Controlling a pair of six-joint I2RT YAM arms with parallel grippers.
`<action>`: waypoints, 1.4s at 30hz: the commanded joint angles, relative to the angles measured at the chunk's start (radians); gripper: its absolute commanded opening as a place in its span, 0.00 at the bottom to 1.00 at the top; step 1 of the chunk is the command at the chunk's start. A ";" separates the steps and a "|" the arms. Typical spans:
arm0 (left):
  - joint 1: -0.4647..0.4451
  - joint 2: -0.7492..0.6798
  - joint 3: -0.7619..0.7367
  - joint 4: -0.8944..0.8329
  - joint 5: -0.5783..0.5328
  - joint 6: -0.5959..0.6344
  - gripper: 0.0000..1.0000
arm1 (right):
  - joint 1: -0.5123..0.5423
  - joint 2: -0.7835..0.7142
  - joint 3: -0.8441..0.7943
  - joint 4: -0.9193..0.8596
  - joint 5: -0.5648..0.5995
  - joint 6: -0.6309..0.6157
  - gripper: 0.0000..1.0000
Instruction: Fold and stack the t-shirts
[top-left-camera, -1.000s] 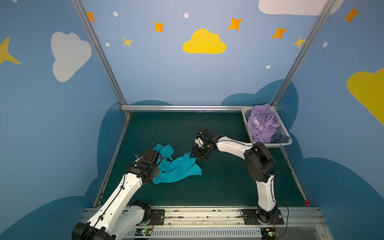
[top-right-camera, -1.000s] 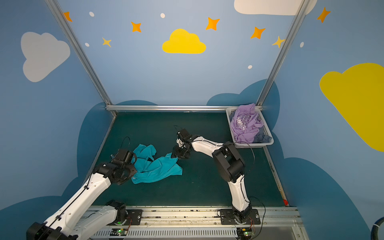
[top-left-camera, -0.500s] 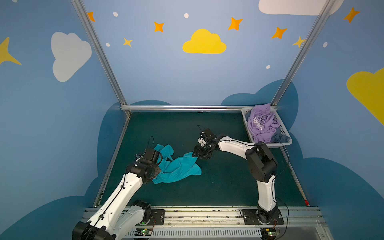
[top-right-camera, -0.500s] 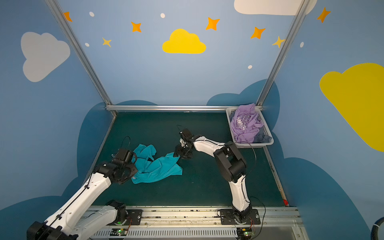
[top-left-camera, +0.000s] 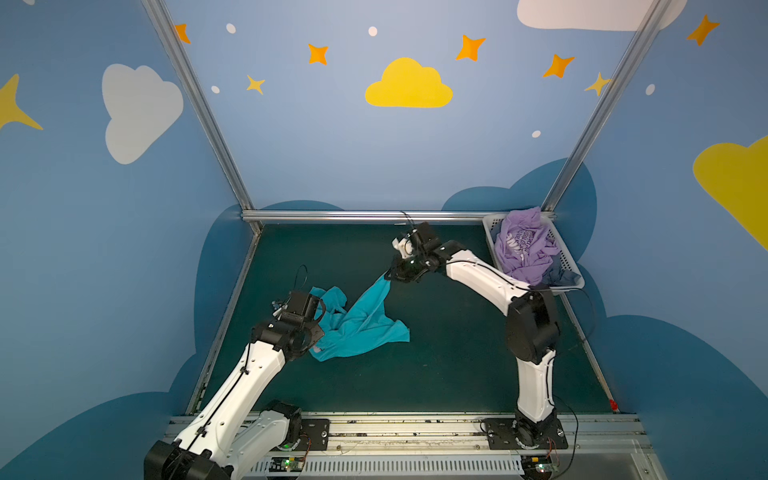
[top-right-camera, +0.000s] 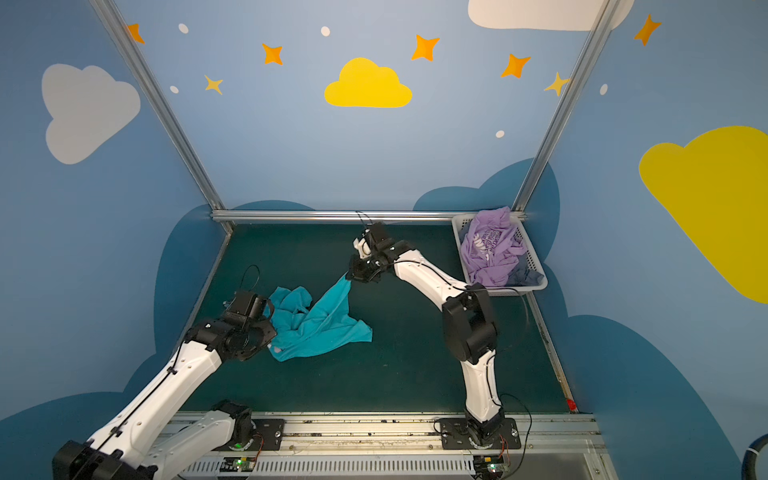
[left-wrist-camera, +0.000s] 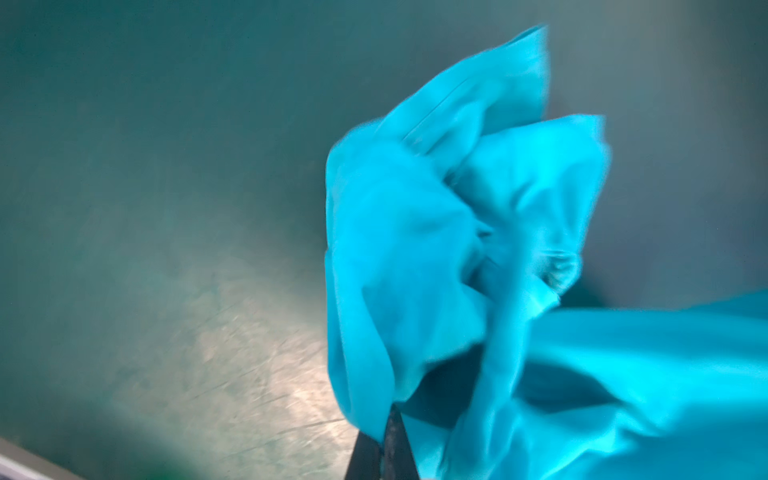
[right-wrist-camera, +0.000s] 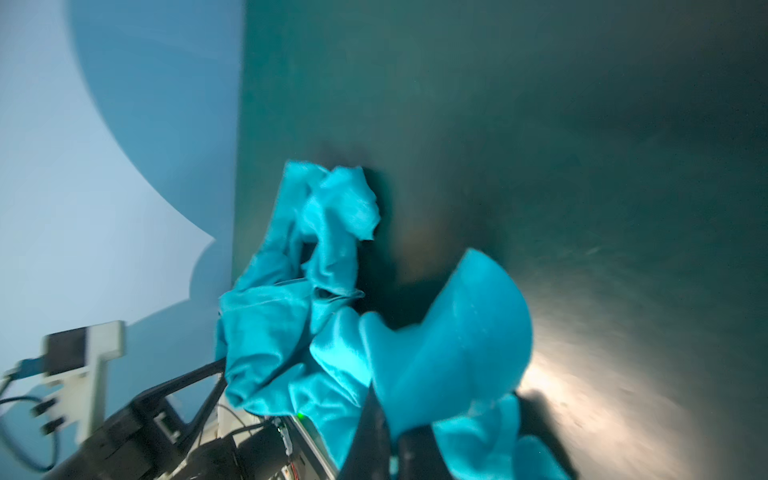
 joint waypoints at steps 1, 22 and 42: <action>0.004 0.035 0.091 0.009 -0.043 0.040 0.04 | -0.037 -0.202 0.068 -0.039 0.089 -0.104 0.00; -0.208 0.073 0.005 0.113 0.077 -0.106 0.71 | -0.051 -1.006 -0.719 0.053 0.627 -0.037 0.00; -0.314 0.538 0.187 0.279 0.126 -0.049 0.59 | -0.072 -1.028 -0.840 0.049 0.631 0.014 0.00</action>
